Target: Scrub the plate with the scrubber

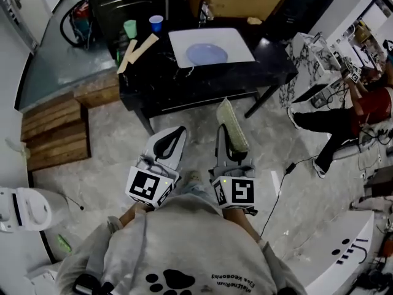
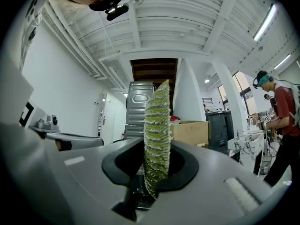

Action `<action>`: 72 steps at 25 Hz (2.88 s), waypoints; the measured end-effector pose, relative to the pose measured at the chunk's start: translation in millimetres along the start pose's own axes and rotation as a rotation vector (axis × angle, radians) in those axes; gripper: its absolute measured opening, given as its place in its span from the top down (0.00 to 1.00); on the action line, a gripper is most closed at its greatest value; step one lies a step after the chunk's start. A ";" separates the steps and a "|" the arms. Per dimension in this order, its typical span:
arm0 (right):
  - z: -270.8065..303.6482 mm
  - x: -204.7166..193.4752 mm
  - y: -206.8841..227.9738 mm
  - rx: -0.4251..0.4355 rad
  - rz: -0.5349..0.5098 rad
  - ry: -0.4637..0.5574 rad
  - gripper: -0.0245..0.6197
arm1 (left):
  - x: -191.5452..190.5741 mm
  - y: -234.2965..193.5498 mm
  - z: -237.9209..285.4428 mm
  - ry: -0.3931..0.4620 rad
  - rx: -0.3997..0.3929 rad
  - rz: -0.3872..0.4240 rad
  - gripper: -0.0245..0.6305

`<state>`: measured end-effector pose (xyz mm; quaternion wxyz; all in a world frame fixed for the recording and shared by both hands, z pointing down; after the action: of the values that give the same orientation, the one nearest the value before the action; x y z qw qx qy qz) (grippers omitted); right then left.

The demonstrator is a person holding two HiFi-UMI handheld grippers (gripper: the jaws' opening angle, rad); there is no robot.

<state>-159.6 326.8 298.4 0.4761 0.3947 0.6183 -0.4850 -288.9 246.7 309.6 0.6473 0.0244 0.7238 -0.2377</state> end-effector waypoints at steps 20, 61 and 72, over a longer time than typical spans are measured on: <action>100.8 -34.3 103.2 0.149 0.049 0.053 0.86 | -4.5 -14.1 113.7 0.035 0.187 0.019 0.96; 366.9 -120.4 196.6 0.110 0.016 -0.109 0.86 | -9.3 -214.3 379.7 -0.049 0.082 -0.095 0.96; 413.9 -136.4 186.0 0.214 0.026 -0.131 0.86 | -11.2 -241.5 398.3 -0.122 0.102 0.033 0.96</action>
<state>134.4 -40.0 357.7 0.4769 0.4185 0.5256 -0.5667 -1.4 -113.8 376.2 0.6918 0.0550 0.6696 -0.2645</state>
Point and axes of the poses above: the fingertips, and each gripper's own axes: z forward along the fingers, y to its right, x out of its top, the point moved 5 cm from there along -z, backward along the fingers, and after that the axes turned 12 degrees about -z, right-handed, at the moved point
